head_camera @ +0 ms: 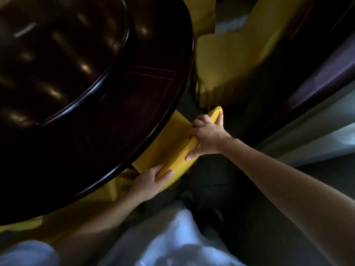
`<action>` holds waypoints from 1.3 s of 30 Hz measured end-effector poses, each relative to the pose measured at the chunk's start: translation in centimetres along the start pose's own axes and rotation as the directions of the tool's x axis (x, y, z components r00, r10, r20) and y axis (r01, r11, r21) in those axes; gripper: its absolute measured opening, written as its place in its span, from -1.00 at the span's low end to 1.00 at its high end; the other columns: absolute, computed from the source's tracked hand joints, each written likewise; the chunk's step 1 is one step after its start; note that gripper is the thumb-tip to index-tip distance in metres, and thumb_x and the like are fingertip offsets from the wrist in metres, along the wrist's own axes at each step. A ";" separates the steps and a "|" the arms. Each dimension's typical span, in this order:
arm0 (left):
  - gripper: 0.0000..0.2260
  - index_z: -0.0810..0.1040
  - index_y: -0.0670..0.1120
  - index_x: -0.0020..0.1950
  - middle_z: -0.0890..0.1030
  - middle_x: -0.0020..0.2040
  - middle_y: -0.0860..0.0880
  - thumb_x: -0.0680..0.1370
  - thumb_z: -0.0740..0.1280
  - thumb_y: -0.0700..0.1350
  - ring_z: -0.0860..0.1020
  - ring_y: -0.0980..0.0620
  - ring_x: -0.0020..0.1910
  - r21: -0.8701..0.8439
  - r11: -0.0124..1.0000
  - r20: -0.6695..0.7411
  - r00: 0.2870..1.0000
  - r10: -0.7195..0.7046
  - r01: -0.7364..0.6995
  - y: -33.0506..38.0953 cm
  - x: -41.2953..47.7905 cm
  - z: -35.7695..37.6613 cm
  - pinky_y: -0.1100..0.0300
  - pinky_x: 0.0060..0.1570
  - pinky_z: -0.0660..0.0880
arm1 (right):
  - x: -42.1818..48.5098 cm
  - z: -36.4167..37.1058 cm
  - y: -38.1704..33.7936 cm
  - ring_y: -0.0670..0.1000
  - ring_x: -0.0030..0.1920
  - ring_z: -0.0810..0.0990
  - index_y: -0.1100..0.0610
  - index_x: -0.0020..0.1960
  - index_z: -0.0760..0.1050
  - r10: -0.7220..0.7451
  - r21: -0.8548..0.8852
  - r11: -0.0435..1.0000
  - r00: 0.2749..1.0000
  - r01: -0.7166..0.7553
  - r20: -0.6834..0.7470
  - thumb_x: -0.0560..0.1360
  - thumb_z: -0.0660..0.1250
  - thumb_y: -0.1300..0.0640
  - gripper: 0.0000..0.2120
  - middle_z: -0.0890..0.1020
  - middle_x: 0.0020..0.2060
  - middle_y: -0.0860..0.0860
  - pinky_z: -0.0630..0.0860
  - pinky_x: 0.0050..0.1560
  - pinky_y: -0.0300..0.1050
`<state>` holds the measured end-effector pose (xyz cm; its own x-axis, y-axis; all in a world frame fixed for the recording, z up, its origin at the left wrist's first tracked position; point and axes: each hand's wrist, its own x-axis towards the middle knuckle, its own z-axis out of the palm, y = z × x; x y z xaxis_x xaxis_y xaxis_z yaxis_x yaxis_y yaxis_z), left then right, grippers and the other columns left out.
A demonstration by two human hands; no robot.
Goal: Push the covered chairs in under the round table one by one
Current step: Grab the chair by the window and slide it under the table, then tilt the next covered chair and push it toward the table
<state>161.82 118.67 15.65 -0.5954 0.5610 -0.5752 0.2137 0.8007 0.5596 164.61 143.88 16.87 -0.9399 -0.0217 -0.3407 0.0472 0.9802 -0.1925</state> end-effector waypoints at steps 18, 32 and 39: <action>-0.50 0.11 0.09 0.51 0.21 0.51 0.03 0.58 -0.02 0.17 0.24 0.00 0.46 -0.134 0.990 0.201 0.977 0.069 -0.043 5.0 7.5 -3.8 0.09 0.37 0.19 | 1.3 -2.9 0.2 0.16 0.46 0.13 -0.01 0.41 0.33 0.076 -0.077 0.995 0.969 -0.059 0.235 0.27 0.26 -0.49 -0.14 0.34 0.40 0.04 -0.01 0.28 0.56; -0.37 -0.15 0.10 0.53 -0.14 0.56 0.07 0.54 -0.06 0.29 -0.21 0.07 0.52 0.227 0.953 -0.217 0.943 0.251 -0.202 21.4 21.6 -5.7 -0.02 0.46 -0.24 | 6.6 -8.8 20.1 0.09 0.54 -0.22 -0.08 0.54 -0.01 0.113 0.023 0.994 0.987 -0.111 -0.111 0.54 0.11 -0.26 -0.34 -0.08 0.56 0.01 -0.22 0.45 0.29; -0.37 -0.17 0.06 0.54 -0.19 0.56 0.05 0.56 -0.05 0.27 -0.29 0.05 0.50 0.339 0.918 -0.266 0.915 0.302 -0.205 31.5 27.9 -3.9 -0.08 0.46 -0.29 | 4.6 -10.7 31.4 0.07 0.54 -0.25 -0.08 0.54 -0.10 0.263 0.068 0.965 0.944 -0.255 -0.197 0.54 0.05 -0.30 -0.32 -0.15 0.56 0.00 -0.21 0.45 0.27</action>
<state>148.89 158.75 19.55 -0.6864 0.6996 -0.1987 0.5806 0.6916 0.4296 158.10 176.68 19.10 -0.9419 0.2763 -0.1910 0.3077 0.9377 -0.1613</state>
